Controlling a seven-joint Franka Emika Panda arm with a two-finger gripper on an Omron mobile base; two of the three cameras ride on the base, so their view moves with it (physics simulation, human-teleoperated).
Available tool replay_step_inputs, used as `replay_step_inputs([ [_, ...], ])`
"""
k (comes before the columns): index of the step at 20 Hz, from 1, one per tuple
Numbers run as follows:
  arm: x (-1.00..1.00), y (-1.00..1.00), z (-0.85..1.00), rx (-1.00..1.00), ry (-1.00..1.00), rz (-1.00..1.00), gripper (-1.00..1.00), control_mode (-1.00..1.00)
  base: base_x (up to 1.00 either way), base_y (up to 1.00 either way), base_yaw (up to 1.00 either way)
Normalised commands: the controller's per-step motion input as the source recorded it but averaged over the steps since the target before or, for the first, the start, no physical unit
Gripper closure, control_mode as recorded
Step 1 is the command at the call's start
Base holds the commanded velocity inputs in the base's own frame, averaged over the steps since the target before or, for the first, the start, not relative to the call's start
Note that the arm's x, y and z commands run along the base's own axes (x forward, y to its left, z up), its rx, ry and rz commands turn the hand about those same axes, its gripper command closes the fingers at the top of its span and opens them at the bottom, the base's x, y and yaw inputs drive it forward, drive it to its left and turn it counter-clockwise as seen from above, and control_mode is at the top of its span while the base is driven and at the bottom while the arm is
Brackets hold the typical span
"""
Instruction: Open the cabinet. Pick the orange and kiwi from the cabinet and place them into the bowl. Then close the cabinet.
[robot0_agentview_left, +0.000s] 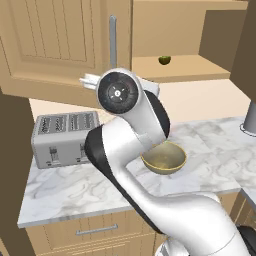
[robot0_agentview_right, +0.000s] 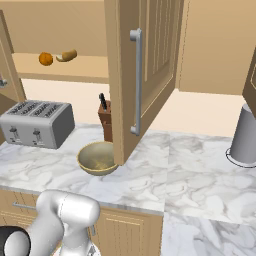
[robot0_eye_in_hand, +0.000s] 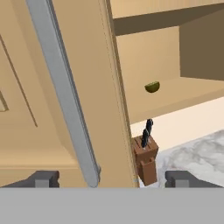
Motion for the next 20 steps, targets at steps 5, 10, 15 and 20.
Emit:
replay_step_inputs([
  [5,-0.11,-0.59,0.01,0.14,0.0,0.19,-1.0,-1.0,0.0,0.0,0.0],
  [10,0.02,-0.68,0.01,0.29,0.02,0.19,-1.0,-1.0,0.0,0.0,0.0],
  [15,0.06,-0.38,0.0,0.3,0.04,0.19,-1.0,-1.0,0.0,0.0,0.0],
  [20,0.18,-0.01,-0.04,0.2,0.01,0.22,-1.0,-1.0,0.0,0.0,0.0],
])
